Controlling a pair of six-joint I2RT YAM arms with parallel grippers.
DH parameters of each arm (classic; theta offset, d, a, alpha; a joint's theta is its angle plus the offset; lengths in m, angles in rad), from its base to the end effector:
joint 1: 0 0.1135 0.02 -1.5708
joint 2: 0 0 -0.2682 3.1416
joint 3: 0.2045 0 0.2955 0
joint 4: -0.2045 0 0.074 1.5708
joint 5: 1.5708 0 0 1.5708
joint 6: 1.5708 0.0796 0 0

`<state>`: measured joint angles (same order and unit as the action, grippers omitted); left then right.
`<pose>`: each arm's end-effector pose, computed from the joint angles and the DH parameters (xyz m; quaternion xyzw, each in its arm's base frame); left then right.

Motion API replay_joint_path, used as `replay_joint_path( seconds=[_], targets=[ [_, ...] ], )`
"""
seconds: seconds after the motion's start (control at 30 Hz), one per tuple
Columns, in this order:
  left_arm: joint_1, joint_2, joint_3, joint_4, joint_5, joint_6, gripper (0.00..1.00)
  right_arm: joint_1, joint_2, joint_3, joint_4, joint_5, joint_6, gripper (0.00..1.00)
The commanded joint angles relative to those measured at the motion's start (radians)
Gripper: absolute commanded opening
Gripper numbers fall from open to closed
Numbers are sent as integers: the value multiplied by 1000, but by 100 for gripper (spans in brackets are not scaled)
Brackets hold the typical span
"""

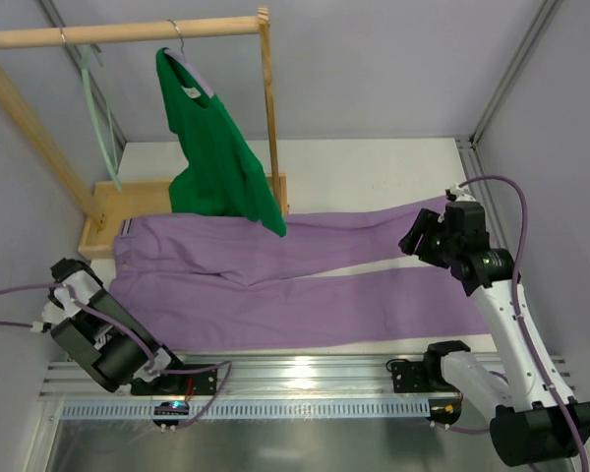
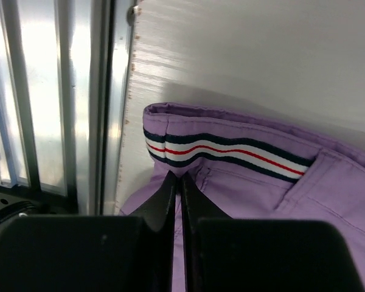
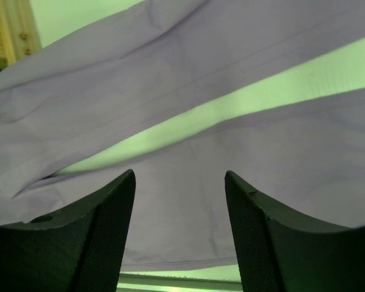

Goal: Place the trousers on the hanger
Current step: Fold the trousers

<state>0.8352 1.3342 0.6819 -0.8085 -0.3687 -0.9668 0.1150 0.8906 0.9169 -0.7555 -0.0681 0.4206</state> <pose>0.1396 0.1970 0.0989 -0.7758 0.6015 0.1791 0.0660 0.2511 0.0345 0.2874 0.1251 0.9037 0.1380 0.3855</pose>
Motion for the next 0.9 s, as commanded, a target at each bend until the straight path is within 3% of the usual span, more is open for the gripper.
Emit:
replay_joint_path(
  seconds=[0.0,0.1,0.23,0.3,0.47,0.57,0.67,0.87],
  targets=[
    [2,-64,83,17,63,-36,0,-17,16,-38,-20,168,150,64],
    [2,-125,108,-3,74,-41,0,-96,18,-90,-18,237,231,65],
    [2,-200,105,-12,114,-47,0,-386,57,-122,-25,217,250,65],
    [4,-256,76,-11,137,-59,1,-464,115,-116,-68,296,254,64],
    [2,-375,47,-12,148,-70,0,-693,139,-173,-67,333,221,57],
    [2,-423,44,-23,166,-76,0,-729,123,-184,-100,344,244,57],
    [2,-444,34,-26,185,-92,0,-733,107,-165,-188,410,371,57],
    [2,-414,41,-18,206,-93,1,-753,149,-289,-151,487,487,57]
  ],
)
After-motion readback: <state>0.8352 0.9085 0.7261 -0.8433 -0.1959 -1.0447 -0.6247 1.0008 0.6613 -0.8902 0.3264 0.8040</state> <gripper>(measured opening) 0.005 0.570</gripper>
